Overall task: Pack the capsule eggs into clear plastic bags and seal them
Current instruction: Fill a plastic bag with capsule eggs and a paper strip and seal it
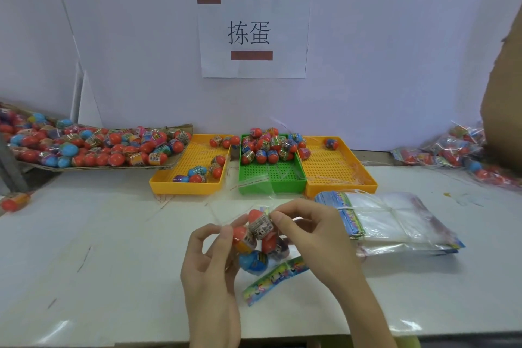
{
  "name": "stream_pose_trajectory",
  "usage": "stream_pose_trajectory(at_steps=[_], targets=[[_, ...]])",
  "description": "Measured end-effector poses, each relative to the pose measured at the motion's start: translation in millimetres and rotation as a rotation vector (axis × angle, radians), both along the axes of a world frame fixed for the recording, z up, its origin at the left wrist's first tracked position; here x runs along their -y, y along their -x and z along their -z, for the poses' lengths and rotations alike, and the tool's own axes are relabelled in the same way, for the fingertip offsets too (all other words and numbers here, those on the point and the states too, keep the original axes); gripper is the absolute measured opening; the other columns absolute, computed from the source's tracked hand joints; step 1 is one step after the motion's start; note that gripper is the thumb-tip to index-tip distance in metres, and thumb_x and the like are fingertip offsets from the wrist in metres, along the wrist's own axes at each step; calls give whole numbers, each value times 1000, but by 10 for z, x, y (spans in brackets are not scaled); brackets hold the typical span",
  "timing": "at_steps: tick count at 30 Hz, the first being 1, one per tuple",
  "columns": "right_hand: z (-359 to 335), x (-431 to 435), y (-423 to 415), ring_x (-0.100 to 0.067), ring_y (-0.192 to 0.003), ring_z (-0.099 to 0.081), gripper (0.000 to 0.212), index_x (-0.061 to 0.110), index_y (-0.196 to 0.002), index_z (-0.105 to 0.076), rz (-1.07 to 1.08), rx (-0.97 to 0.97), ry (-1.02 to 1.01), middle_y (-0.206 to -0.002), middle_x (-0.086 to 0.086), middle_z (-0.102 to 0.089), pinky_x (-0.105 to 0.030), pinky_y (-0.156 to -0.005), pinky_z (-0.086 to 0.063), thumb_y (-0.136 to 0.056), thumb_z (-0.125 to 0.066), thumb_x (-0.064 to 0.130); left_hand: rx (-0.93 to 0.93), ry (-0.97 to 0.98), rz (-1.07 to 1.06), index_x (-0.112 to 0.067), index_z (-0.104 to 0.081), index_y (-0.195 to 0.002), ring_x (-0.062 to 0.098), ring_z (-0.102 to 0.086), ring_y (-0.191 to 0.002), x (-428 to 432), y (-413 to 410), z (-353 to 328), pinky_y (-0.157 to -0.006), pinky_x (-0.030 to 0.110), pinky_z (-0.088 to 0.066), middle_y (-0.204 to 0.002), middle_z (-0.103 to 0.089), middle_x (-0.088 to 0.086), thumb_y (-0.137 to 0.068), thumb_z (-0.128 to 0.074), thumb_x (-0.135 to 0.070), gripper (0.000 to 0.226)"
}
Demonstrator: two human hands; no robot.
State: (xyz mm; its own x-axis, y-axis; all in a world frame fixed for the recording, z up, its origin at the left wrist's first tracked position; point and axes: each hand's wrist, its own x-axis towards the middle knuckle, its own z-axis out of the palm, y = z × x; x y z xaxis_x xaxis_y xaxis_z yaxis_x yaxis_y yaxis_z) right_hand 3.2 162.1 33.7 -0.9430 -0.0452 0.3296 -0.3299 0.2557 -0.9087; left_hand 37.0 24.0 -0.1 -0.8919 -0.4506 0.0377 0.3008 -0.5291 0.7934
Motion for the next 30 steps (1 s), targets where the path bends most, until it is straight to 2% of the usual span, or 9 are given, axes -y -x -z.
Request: stream_pose_trajectory(at_steps=[4, 7, 9, 12, 16, 21, 25, 28, 30], targets=[[-5, 60, -30, -6, -69, -69, 16, 27, -75, -75, -24, -17, 12, -73, 8, -73, -20, -61, -54, -86, -78, 16, 5, 0, 11, -14, -60, -87, 15, -73, -75, 10, 13, 0, -57, 23, -57, -91, -77, 12, -73, -69, -19, 17], [-7, 56, -30, -7, -70, -70, 15, 26, -75, -77, 12, -35, 50, -71, 8, -74, -20, -65, -54, -86, -78, 16, 5, -43, -3, -16, -58, -81, 15, -72, -76, 33, 20, 6, -59, 23, -58, -93, -78, 9, -75, -68, -22, 13], [-7, 63, -35, -8, -68, -71, 14, 23, -76, -77, 24, -47, 101, -69, 5, -73, -20, -64, -54, -87, -77, 15, 9, -73, 4, -18, -61, -74, 18, -72, -86, 46, 32, 7, -67, 29, -57, -100, -77, 9, -77, -65, -22, 7], [-12, 112, -58, -7, -64, -67, 16, 21, -74, -75, -6, -41, 138, -68, 4, -71, -17, -59, -51, -88, -77, 13, 5, -53, 16, -25, -64, -64, 21, -68, -96, 24, 32, -19, -77, 37, -52, -106, -76, 6, -77, -62, -21, 14], [-35, 78, -55, -8, -67, -65, 18, 23, -72, -74, -7, -51, 163, -70, 4, -70, -19, -64, -52, -87, -78, 13, -52, -70, 72, -25, -64, -60, 14, -74, -88, 45, 20, -55, -68, 26, -60, -101, -77, 4, -79, -57, -19, 21], [-61, 91, -86, -9, -62, -62, 18, 22, -73, -73, -64, -53, 177, -68, 0, -68, -22, -58, -51, -88, -77, 13, -39, -231, 100, -17, -59, -65, 16, -75, -73, -37, -4, -101, -54, 28, -60, -95, -78, 7, -81, -56, -19, 16], [-61, 23, -66, -10, -67, -63, 15, 26, -75, -73, -10, -56, 195, -70, 2, -68, -24, -63, -53, -87, -78, 19, -30, -270, 27, -19, -60, -67, 15, -76, -75, -33, -15, -143, -55, 28, -60, -100, -79, 5, -81, -54, -19, 15], [-61, -11, -71, -9, -76, -66, 7, 31, -85, -71, -148, 69, 105, -81, 5, -70, -29, -70, -53, -88, -77, 31, -30, -285, -19, -17, -48, -75, 18, -78, -82, -52, -26, -177, -55, 33, -61, -101, -79, 2, -85, -52, -22, 11], [-42, -26, -67, -10, -73, -65, 13, 29, -79, -68, -167, 90, 49, -76, 5, -70, -32, -72, -51, -89, -76, 30, -28, -296, -66, -17, -48, -76, 19, -78, -84, -54, -29, -182, -60, 37, -63, -101, -79, 4, -86, -51, -21, 12]])
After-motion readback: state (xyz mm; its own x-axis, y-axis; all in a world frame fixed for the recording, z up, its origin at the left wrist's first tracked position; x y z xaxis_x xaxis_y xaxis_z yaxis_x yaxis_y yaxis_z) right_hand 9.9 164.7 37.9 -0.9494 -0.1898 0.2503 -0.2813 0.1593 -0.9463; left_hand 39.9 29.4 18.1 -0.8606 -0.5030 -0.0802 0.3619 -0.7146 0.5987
